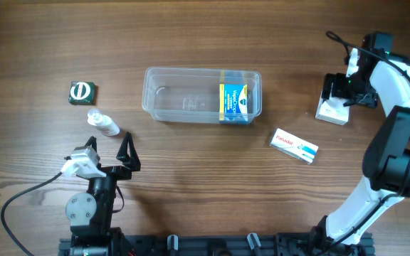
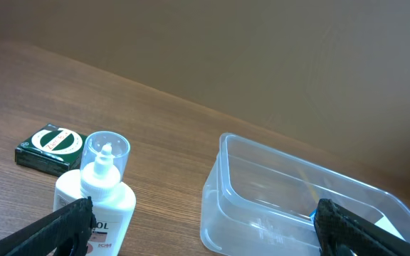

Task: Pack container
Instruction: 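Move the right gripper to the white Hansaplast box and grasp it, then lift the Hansaplast box and carry it over the container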

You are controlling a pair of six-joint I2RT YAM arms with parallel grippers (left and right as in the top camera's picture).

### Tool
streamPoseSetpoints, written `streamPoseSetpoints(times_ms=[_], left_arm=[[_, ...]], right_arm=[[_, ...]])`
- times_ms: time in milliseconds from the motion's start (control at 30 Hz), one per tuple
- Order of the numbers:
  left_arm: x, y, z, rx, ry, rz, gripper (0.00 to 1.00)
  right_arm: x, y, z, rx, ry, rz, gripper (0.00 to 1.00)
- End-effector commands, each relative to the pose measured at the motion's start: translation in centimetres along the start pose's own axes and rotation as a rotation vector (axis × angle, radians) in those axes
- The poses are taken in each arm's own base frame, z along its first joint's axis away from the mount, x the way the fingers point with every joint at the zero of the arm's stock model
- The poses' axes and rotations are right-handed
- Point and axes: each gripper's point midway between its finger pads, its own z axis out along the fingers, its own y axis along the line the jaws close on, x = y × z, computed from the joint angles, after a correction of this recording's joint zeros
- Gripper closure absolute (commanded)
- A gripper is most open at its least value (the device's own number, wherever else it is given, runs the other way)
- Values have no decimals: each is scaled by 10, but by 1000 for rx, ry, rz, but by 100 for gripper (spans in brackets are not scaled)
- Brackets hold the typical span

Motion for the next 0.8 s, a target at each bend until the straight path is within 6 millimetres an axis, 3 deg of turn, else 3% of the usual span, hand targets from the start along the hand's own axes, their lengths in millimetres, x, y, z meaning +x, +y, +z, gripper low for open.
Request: streamPoseSetpoints(times_ms=[0, 267, 367, 433, 467, 767], left_arm=[[1, 4, 0, -18, -3, -3, 0], [1, 4, 0, -18, -3, -3, 0], [1, 4, 0, -18, -3, -3, 0], [1, 4, 0, -18, -3, -3, 0], [1, 4, 0, -18, -3, -3, 0], [1, 4, 0, -18, -3, -3, 0]], right_arm=[[1, 6, 13, -22, 23, 11, 0], [8, 14, 27, -66, 61, 17, 2], [10, 13, 27, -65, 70, 30, 14], [11, 13, 27, -65, 74, 31, 32], [11, 14, 27, -65, 77, 31, 36], [14, 14, 25, -65, 87, 31, 35]])
